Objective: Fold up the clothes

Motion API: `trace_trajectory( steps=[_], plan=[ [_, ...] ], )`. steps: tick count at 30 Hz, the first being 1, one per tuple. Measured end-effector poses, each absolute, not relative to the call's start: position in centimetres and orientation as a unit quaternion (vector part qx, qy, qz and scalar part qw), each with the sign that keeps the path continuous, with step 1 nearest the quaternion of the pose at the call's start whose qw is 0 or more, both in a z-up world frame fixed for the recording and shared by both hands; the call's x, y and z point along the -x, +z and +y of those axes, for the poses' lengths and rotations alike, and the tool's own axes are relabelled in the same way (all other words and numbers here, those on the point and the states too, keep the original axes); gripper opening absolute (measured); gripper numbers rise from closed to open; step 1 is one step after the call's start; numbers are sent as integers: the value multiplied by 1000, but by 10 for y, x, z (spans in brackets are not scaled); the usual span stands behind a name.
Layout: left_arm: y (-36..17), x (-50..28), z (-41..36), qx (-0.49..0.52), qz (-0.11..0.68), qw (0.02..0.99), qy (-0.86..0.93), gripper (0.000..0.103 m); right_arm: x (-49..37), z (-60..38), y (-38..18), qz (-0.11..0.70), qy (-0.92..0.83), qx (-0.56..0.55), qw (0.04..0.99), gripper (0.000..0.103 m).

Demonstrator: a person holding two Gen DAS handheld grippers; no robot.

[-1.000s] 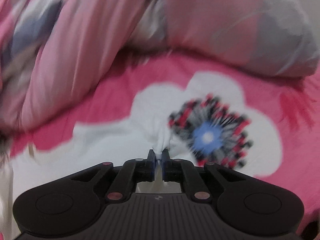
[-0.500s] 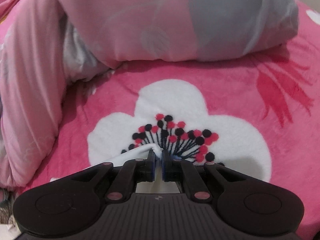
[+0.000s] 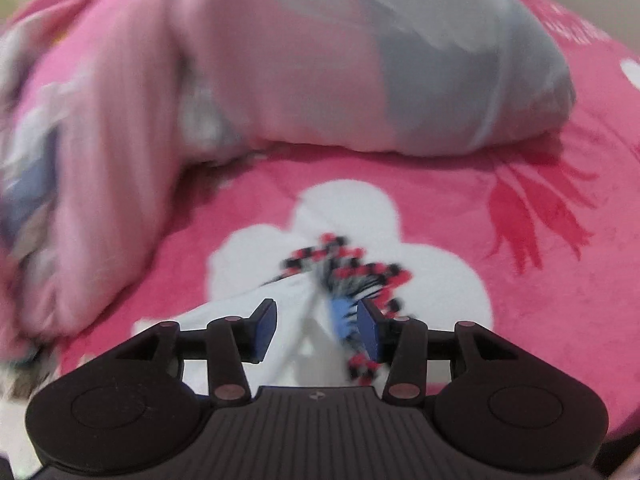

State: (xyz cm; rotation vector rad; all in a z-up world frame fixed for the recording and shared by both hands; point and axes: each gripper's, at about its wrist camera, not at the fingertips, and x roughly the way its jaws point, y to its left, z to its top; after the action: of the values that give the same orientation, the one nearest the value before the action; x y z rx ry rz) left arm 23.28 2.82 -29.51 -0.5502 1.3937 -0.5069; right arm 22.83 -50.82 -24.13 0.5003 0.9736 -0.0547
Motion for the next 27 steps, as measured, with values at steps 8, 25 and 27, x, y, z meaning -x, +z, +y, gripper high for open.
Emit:
trace_trajectory(
  steps=[8, 25, 27],
  plan=[
    [-273, -183, 21, 218, 627, 703, -254, 46, -153, -385, -208, 453, 194, -55, 869, 36],
    [-294, -166, 9, 319, 596, 716, -174, 0, -90, -216, -290, 375, 345, 307, 804, 2],
    [-271, -172, 8, 330, 565, 728, -203, 0, -94, -225, -274, 372, 340, 275, 818, 2]
  ],
)
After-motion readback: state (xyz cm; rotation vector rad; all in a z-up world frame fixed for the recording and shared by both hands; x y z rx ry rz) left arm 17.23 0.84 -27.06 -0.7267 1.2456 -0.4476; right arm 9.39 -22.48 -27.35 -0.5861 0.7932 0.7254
